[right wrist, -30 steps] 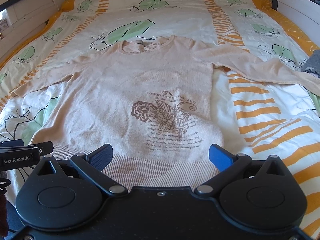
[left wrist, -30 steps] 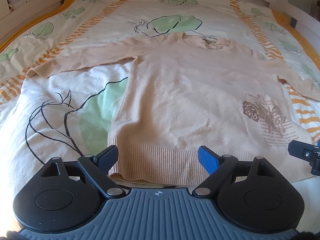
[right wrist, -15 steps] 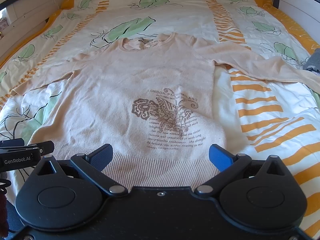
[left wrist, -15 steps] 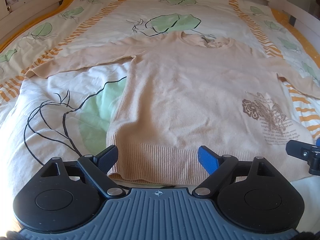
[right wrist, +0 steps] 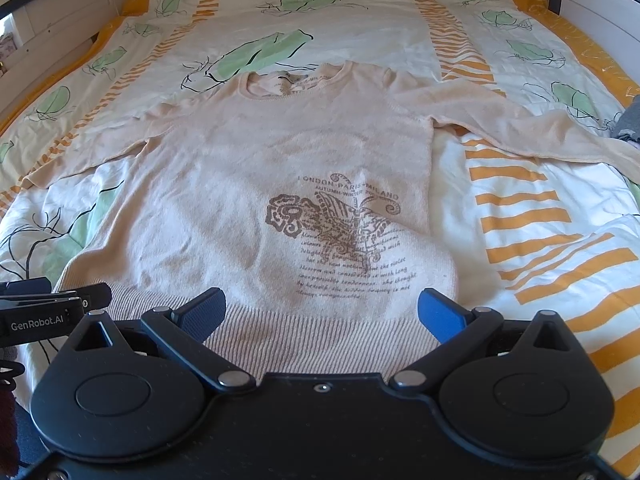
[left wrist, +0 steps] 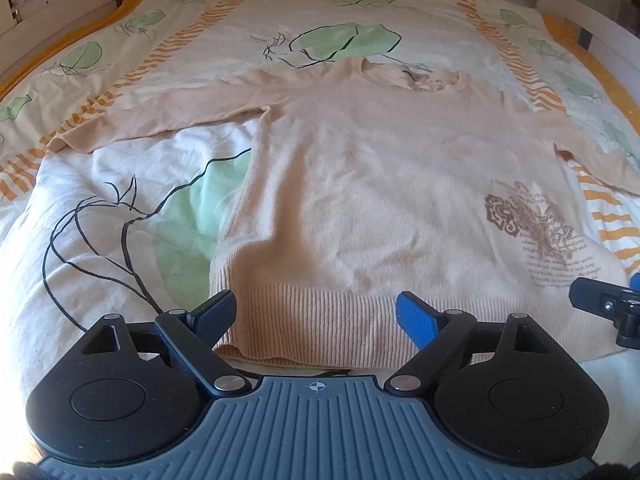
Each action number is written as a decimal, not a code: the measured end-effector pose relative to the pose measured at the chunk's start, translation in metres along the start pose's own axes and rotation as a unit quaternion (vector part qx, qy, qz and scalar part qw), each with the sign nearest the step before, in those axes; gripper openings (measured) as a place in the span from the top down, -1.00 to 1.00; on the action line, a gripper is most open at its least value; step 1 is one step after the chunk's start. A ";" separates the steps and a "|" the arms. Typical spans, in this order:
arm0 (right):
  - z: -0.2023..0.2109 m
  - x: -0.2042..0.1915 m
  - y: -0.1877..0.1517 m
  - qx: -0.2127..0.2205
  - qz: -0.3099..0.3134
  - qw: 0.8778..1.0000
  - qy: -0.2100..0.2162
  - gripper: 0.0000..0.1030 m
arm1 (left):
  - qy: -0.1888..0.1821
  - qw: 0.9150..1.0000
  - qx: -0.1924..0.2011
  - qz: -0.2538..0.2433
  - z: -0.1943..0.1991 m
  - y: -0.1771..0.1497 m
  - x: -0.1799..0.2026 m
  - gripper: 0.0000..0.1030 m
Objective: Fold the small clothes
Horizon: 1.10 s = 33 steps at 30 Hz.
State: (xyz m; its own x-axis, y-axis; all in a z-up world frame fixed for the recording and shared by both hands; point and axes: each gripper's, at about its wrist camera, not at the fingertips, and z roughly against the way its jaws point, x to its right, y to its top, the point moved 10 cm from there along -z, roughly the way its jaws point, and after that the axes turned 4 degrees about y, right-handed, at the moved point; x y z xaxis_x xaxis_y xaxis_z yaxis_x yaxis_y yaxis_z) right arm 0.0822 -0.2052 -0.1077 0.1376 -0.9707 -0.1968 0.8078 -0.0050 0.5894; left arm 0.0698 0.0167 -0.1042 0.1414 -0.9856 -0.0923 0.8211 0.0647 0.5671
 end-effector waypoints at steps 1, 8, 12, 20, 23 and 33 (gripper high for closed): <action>0.000 0.000 0.000 0.001 0.000 1.000 0.001 -0.98 | 0.000 1.000 0.000 -0.001 0.000 0.000 0.000 -0.69; 0.003 -0.001 0.008 0.020 0.001 1.000 0.003 -0.98 | 0.002 1.000 0.003 -0.004 0.000 0.002 0.000 -0.69; 0.007 -0.001 0.019 0.045 0.011 0.999 -0.006 -0.98 | 0.003 1.000 0.014 -0.005 0.002 0.008 -0.001 -0.69; 0.017 0.003 0.047 0.097 0.013 0.995 -0.019 -0.99 | 0.014 0.998 0.053 -0.014 0.011 0.030 0.004 -0.69; 0.017 0.005 0.055 0.104 0.017 0.994 -0.030 -0.99 | 0.017 0.998 0.063 -0.021 0.014 0.039 0.009 -0.70; 0.002 0.025 0.067 0.085 0.002 0.996 -0.011 -0.98 | -0.010 0.997 0.074 -0.025 0.010 0.059 0.028 -0.69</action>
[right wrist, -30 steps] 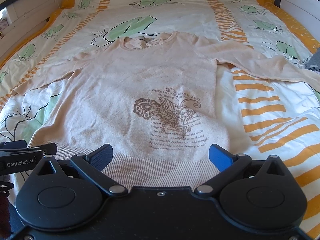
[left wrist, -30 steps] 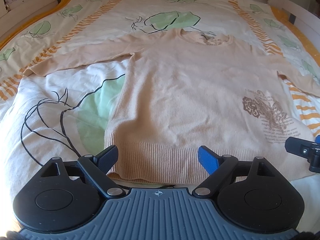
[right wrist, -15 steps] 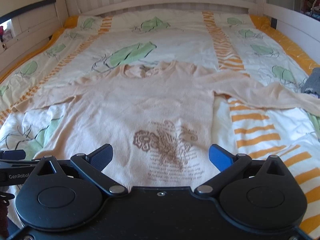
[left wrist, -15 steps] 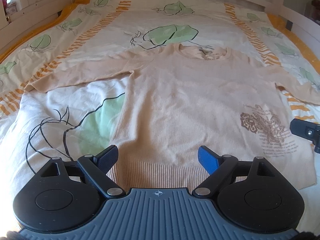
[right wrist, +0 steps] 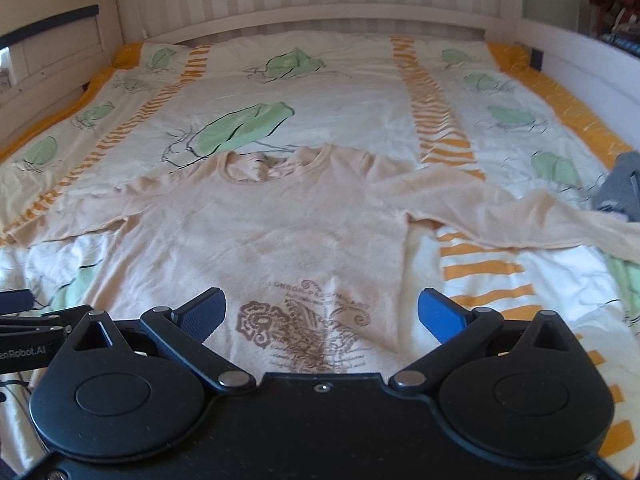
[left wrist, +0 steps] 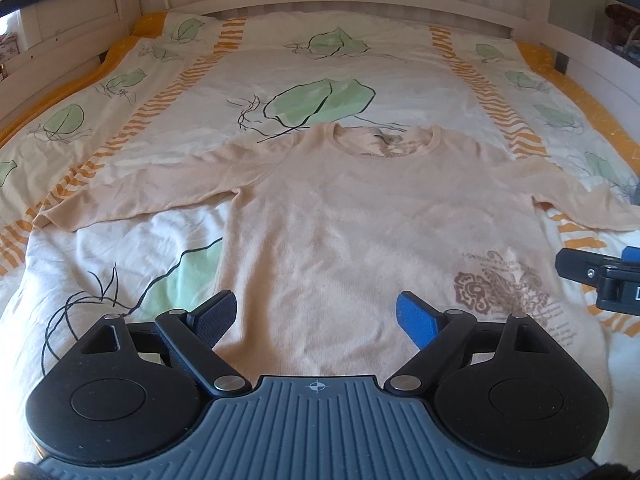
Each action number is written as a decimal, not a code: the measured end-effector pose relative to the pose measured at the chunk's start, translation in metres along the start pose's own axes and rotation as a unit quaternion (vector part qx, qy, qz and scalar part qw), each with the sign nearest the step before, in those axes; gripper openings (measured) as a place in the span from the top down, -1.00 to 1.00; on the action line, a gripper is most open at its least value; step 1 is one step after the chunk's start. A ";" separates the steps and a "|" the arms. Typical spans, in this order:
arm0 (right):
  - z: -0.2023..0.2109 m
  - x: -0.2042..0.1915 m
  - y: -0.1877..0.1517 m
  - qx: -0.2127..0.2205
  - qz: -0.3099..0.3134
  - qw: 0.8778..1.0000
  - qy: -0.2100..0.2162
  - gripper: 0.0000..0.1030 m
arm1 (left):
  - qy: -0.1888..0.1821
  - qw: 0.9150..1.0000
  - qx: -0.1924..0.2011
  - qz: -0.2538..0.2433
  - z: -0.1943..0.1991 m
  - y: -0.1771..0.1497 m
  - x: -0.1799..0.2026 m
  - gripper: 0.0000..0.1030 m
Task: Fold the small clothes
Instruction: 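Move the right tool to a sweater sleeve cuff and close on it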
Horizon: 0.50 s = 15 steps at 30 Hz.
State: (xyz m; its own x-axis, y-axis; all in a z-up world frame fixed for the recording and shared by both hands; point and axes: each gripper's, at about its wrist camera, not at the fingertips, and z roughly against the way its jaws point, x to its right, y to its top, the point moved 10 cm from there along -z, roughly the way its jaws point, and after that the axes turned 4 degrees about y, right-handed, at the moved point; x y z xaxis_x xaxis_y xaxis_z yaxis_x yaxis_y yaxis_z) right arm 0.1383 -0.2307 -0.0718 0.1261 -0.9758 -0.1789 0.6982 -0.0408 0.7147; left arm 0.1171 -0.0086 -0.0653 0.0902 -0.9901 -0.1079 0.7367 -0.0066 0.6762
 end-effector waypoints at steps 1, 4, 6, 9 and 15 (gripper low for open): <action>-0.003 0.005 0.000 -0.004 -0.005 1.000 -0.002 -0.97 | 0.000 1.000 -0.001 -0.002 -0.002 0.001 0.001 -0.69; -0.009 0.025 0.004 -0.007 -0.018 1.000 -0.021 -0.97 | -0.002 1.000 -0.005 -0.005 -0.008 0.004 0.005 -0.69; -0.010 0.043 0.009 -0.003 -0.027 0.999 -0.038 -0.97 | -0.004 1.000 -0.011 -0.002 -0.013 0.006 0.006 -0.69; -0.009 0.069 0.018 0.011 -0.035 0.997 -0.064 -0.97 | -0.009 1.000 -0.020 0.003 -0.022 0.007 0.008 -0.68; -0.010 0.121 0.033 0.023 -0.067 0.993 -0.099 -0.83 | -0.005 1.000 -0.022 -0.003 -0.037 0.013 0.016 -0.68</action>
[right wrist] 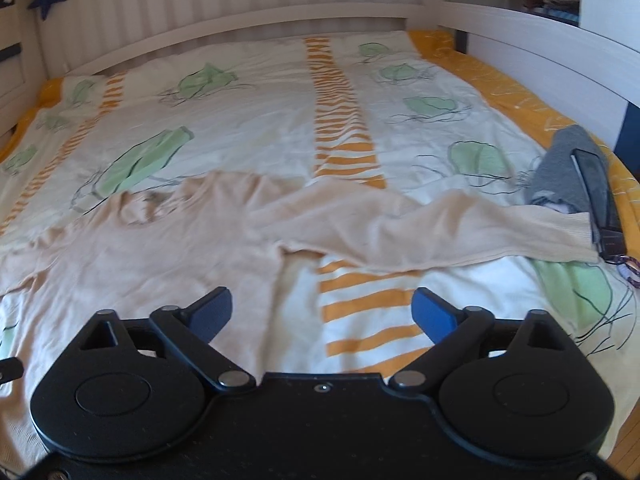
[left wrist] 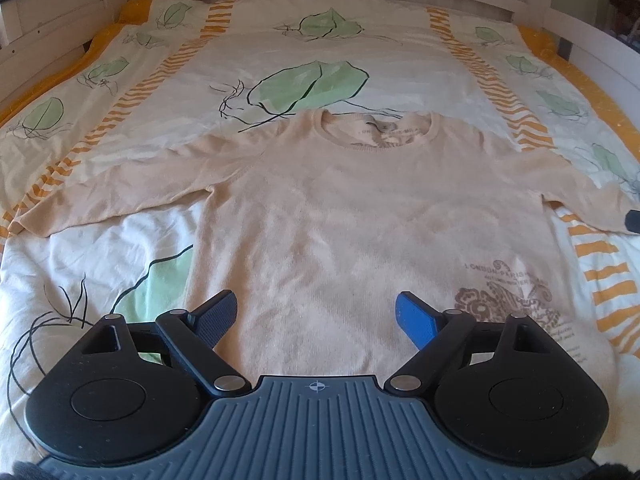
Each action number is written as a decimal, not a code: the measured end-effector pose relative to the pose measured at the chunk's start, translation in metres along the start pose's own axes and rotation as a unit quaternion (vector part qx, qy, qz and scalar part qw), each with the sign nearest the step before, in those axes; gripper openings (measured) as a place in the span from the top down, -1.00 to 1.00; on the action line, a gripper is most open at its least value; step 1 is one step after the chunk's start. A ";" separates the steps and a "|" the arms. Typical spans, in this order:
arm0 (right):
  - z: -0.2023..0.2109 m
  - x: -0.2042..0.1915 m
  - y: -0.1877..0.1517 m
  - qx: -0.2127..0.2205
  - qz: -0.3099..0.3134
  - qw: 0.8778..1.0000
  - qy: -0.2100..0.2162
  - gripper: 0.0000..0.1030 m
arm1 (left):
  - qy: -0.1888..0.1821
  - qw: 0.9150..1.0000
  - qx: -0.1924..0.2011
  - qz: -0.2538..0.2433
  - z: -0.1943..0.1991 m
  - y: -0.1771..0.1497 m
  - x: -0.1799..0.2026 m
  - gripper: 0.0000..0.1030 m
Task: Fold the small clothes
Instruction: 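Move the right tool to a sweater sleeve cuff and close on it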
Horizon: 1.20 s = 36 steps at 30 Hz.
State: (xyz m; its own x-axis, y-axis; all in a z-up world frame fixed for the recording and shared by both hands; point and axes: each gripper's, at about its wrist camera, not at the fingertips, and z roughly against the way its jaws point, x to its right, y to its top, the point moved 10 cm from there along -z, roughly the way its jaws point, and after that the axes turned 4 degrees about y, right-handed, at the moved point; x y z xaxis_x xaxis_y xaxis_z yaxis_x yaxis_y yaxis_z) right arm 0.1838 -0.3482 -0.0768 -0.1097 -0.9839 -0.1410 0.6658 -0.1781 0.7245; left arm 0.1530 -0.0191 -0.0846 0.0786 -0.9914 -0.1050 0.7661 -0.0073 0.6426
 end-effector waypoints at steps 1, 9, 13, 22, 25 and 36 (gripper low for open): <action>-0.001 0.008 0.003 0.002 -0.005 1.000 -0.005 -0.83 | 0.001 1.000 0.003 0.000 -0.001 0.002 0.001 -0.68; -0.005 0.073 0.028 0.039 -0.017 0.997 -0.071 -0.91 | -0.005 1.000 0.022 -0.002 -0.015 0.023 0.015 -0.68; -0.019 0.108 0.029 0.023 -0.044 0.997 -0.062 -0.89 | -0.002 1.000 0.027 -0.014 -0.019 0.028 0.024 -0.68; -0.054 0.181 0.003 -0.041 -0.143 0.985 -0.083 -0.33 | -0.032 0.999 0.001 -0.015 -0.031 0.018 0.037 -0.68; -0.066 0.198 -0.004 -0.050 -0.194 0.977 -0.075 -0.34 | -0.033 0.999 -0.004 -0.017 -0.034 0.017 0.038 -0.68; -0.092 0.213 0.013 -0.019 -0.274 0.960 -0.061 0.35 | -0.025 0.999 0.012 -0.018 -0.032 0.020 0.026 -0.68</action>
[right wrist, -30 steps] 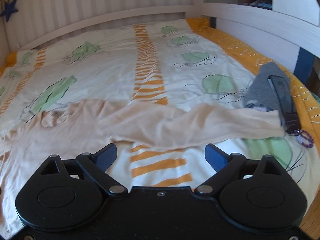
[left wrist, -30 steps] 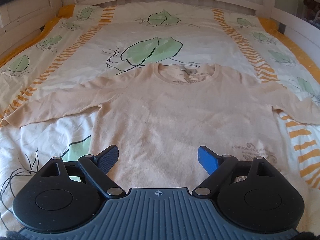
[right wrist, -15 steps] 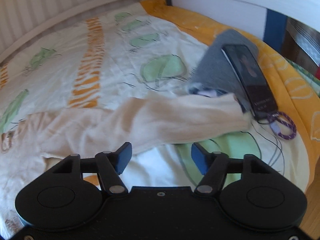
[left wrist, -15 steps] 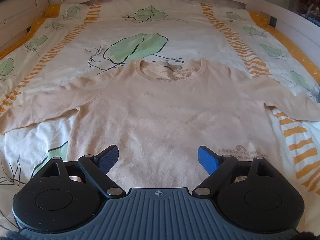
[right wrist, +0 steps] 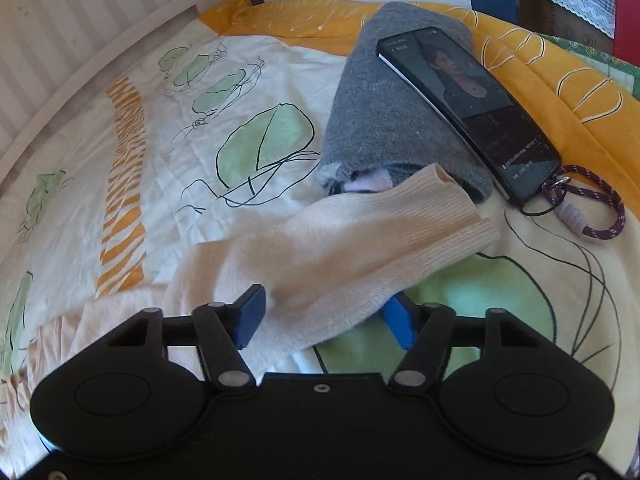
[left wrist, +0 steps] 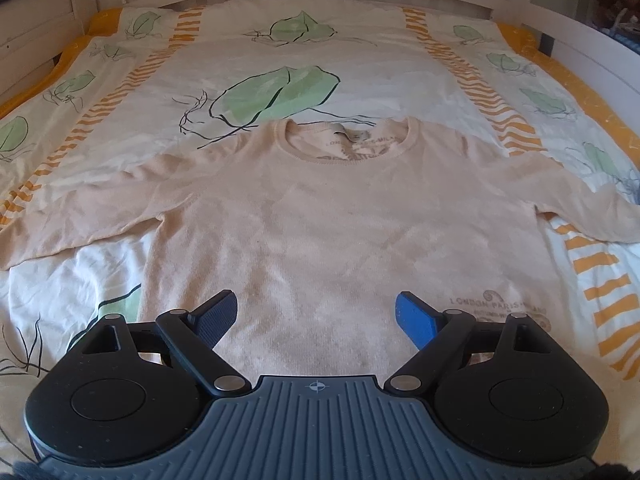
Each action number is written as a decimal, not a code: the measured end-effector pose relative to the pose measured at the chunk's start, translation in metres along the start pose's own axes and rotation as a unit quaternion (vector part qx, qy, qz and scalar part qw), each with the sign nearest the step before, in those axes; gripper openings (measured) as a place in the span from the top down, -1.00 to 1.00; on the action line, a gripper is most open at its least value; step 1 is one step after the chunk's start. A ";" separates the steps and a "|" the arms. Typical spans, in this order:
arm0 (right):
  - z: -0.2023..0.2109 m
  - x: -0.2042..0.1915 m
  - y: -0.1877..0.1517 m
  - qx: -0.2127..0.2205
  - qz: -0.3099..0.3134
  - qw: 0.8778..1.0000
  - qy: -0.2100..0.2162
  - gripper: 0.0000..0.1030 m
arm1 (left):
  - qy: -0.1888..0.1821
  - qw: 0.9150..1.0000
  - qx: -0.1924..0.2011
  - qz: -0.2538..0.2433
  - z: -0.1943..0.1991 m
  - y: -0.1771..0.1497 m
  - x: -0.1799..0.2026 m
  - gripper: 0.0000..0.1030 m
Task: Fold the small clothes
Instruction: 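Move the right tool to a sweater sleeve cuff and close on it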
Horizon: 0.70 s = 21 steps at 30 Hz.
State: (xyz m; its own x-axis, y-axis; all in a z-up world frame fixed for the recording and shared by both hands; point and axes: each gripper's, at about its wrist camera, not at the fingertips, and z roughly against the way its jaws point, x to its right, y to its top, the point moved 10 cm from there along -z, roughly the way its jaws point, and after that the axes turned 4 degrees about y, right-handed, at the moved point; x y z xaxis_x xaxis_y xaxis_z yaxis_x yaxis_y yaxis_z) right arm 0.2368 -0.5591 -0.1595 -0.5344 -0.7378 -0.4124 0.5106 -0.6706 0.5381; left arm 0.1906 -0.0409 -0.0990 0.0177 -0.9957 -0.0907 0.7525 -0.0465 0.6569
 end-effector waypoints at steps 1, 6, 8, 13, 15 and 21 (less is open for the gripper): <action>-0.002 0.000 0.000 -0.004 -0.009 1.000 0.006 0.72 | 0.002 1.000 0.002 0.002 0.001 0.000 -0.003 -0.68; 0.012 -0.031 0.007 0.015 0.038 0.999 -0.005 0.80 | 0.003 1.000 0.004 0.011 0.002 -0.003 -0.021 -0.68; 0.023 -0.063 0.011 0.027 0.075 0.997 0.010 0.80 | 0.004 1.000 0.004 0.016 0.002 -0.003 -0.028 -0.68; 0.049 -0.174 0.000 0.045 0.194 0.977 0.080 0.80 | 0.007 1.000 0.010 0.029 0.000 -0.003 -0.045 -0.68; 0.058 -0.224 -0.019 0.044 0.239 0.963 0.119 0.80 | 0.008 0.999 0.011 0.036 -0.001 -0.004 -0.052 -0.68; 0.056 -0.341 -0.116 -0.013 0.329 0.916 0.230 0.80 | 0.014 0.998 0.006 0.063 -0.005 -0.010 -0.078 -0.68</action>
State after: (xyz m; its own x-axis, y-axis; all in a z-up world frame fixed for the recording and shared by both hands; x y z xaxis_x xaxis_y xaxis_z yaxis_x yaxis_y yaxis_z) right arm 0.3218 -0.2255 -0.0398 0.2323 -0.9330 -0.2748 0.6395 -0.0663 0.7659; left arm 0.1848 0.0377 -0.1019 0.1305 -0.9911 -0.0265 0.7352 0.0788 0.6732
